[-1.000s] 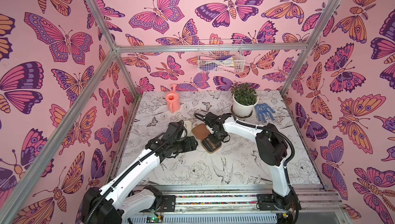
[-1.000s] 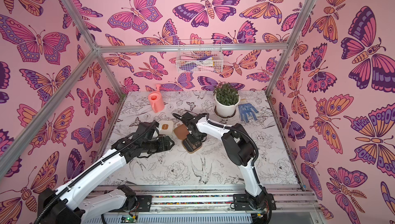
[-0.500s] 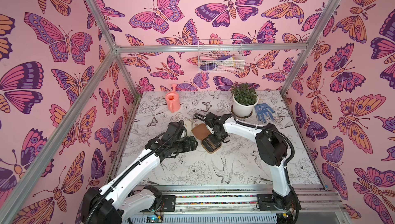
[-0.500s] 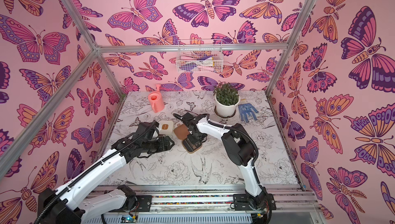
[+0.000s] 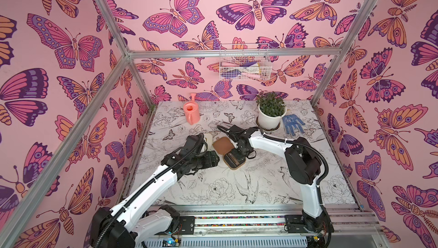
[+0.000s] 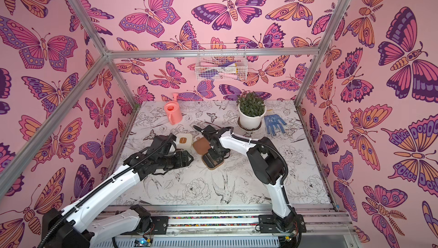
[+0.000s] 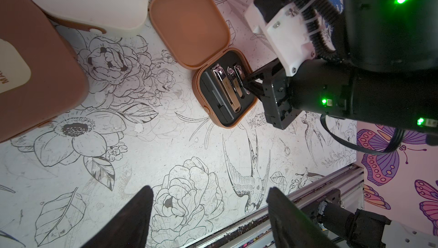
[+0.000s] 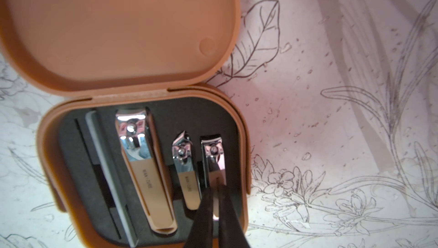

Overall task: Organize nail clipper sets
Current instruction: Adjust the nail clipper in the storage box.

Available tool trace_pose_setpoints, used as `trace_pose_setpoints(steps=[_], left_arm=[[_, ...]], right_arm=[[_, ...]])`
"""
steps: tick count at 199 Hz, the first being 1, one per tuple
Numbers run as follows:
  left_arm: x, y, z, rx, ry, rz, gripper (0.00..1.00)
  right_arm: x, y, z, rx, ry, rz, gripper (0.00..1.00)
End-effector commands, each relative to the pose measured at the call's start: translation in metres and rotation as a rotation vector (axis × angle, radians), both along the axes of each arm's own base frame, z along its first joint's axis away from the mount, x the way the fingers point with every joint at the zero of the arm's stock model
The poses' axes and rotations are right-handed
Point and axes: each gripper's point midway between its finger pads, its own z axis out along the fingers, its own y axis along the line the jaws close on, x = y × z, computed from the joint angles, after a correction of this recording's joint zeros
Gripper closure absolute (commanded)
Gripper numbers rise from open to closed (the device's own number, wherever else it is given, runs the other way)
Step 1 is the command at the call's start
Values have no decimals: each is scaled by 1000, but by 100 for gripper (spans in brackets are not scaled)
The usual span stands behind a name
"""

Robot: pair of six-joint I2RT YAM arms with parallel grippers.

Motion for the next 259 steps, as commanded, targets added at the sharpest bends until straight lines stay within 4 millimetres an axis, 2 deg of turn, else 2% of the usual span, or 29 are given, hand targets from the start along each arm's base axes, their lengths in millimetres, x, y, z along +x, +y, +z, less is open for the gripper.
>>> trace_pose_setpoints(steps=[1,80,112,212,235,259], left_arm=[[-1,2,-4,17,-1,-2,22],[0,2,-5,20,1,-3,22],[0,2,-6,19,4,-5,22],[-2,3,-4,15,-3,1,22],[-1,3,-3,14,-5,1,22],[-1,3,-2,13,-7,0,22]], right_arm=[[-38,-14,-62,-94,160,-6,92],[-56,-22,-86,-150,188,-43,96],[-56,-23,-85,-152,185,-47,97],[-51,-13,-50,-86,150,-47,95],[-41,-10,-32,-74,105,-44,88],[-28,-3,-6,-46,50,-37,86]])
